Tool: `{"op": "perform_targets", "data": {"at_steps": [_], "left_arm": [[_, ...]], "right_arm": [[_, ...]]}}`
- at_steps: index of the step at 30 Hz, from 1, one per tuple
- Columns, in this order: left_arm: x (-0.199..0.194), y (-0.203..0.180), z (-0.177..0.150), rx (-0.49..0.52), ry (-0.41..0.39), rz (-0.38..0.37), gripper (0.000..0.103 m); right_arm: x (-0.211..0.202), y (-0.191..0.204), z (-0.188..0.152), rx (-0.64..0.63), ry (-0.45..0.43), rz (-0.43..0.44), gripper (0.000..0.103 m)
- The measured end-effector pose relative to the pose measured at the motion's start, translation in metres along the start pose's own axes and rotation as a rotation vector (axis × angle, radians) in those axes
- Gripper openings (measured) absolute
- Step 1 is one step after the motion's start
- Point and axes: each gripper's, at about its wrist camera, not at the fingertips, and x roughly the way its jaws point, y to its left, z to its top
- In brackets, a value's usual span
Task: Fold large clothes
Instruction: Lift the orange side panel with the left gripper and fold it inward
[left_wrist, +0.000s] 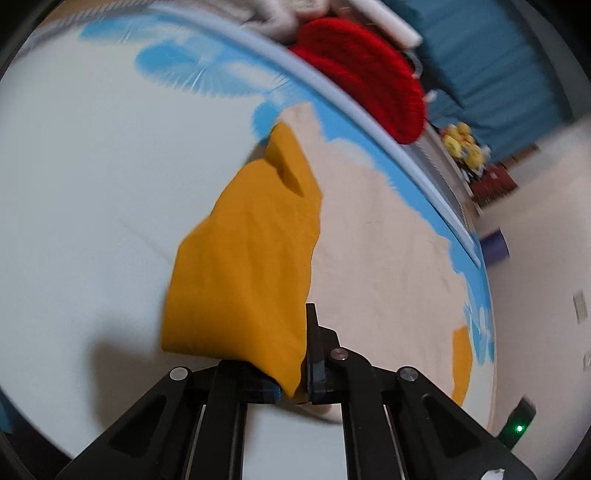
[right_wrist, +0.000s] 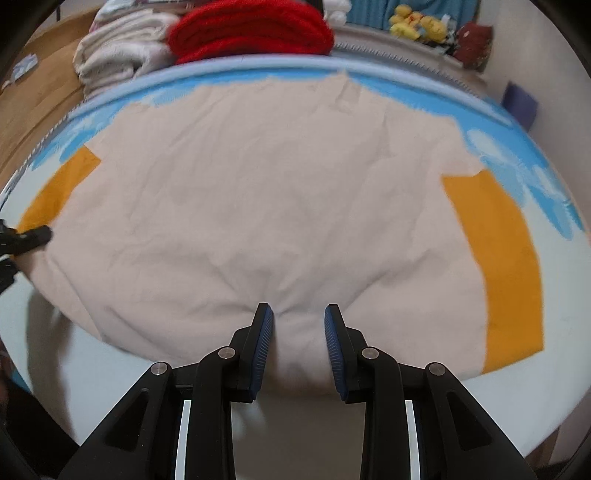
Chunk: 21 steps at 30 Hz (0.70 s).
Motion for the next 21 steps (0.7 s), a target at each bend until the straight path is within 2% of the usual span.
{"op": "perform_targets", "data": {"at_steps": [4,9,11,12,13,14,16,18,21], "left_arm": [[-0.054,-0.010,0.009,0.160,-0.047,0.039,0.005],[-0.096,0.003,-0.004,0.317,-0.088,0.081,0.005],[-0.097,0.015,-0.012,0.302,-0.089,0.078,0.005],[-0.095,0.019,-0.015,0.284,-0.085,0.079,0.005],[-0.092,0.020,-0.019,0.289,-0.086,0.088,0.005],[-0.089,0.017,-0.022,0.318,-0.095,0.120,0.004],[-0.088,0.010,-0.025,0.344,-0.116,0.144,0.004],[-0.090,0.008,-0.026,0.335,-0.124,0.136,0.004],[-0.093,0.006,-0.028,0.327,-0.134,0.125,0.004]], "right_arm": [[-0.035,0.034,-0.009,0.003,-0.095,-0.001,0.031],[-0.054,0.084,-0.033,-0.019,-0.168,-0.008,0.031],[-0.044,0.104,-0.040,-0.045,-0.137,-0.008,0.031],[-0.031,0.113,-0.041,-0.074,-0.089,-0.002,0.031],[-0.010,0.125,-0.044,-0.130,0.010,0.005,0.031],[-0.001,0.131,-0.044,-0.164,0.049,0.002,0.031],[-0.002,0.129,-0.039,-0.189,0.054,0.015,0.031],[-0.010,0.117,-0.026,-0.154,0.099,0.078,0.031],[-0.042,0.089,0.004,-0.108,0.040,0.120,0.031]]}}
